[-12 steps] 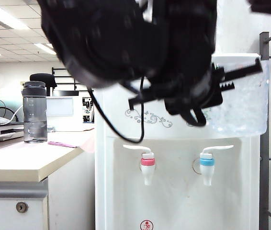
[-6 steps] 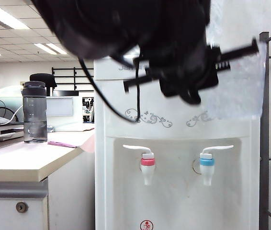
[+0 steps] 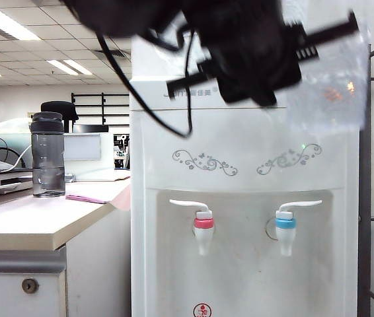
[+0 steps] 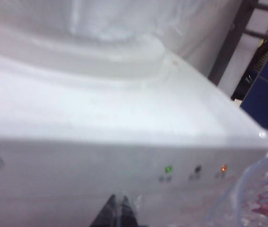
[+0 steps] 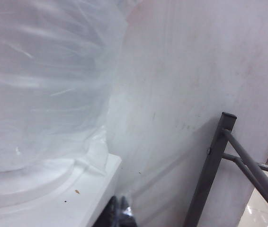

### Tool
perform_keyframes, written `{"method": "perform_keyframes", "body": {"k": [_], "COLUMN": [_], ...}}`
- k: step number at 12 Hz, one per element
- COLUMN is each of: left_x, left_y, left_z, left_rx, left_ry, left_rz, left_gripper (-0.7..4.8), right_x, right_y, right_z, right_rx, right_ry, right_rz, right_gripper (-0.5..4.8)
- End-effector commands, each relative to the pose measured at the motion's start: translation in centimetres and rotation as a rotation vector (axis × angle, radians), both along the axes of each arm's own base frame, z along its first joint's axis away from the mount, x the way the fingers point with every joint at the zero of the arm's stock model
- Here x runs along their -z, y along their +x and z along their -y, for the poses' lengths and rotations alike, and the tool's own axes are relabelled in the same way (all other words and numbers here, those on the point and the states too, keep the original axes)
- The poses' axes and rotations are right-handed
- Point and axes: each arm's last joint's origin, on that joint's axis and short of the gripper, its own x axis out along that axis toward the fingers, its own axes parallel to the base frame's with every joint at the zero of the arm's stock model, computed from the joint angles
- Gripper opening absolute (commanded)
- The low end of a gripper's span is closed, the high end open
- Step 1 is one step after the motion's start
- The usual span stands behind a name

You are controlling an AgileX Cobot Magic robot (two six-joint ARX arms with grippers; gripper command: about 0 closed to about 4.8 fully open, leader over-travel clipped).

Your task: Pick up the plastic mug from the left desk, go to the cold water outlet of the water dispenser, press the vertical switch to get some water, then put the mug back on the desk.

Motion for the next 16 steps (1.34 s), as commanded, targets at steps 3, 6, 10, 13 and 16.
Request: {"method": "perform_keyframes", "body": {"k": [3,6,10,13,16], "left_x": [-5.3,-6.6,-10.8,-11.6,-12.6], "left_y": [-0.8,-1.0,-0.8,0.4,1.4], "left_z": [-1.9,-2.5,-5.9,-7.5,-9.3], "left_rx": [-0.018,-0.023,-0.073,-0.128,-0.185], "left_ry": [-0.102,-0.127,-0.153,-0.148,-0.161], "left_rz": [0.054,0.072,0.107,0.11,0.124], "left_gripper": [-0.05,-0.05,-0.05,-0.05,-0.05], "right_x": [-1.0,-1.0,-1.5,-1.6,-1.2], "right_y": [-1.0,-1.0,-2.2,-3.9,-5.9], "right_z": [0.0,0.0,0.1,0.2,-0.2], "right_rx": [-0.008,-0.007,-0.021,-0.022,-0.19], "right_ry": [0.016,0.016,0.067,0.064,0.024], "right_rz": [0.059,0.061,0.065,0.028,-0.053], "right_gripper": [-0.01,-0.01,-0.01,-0.01,-0.01]}}
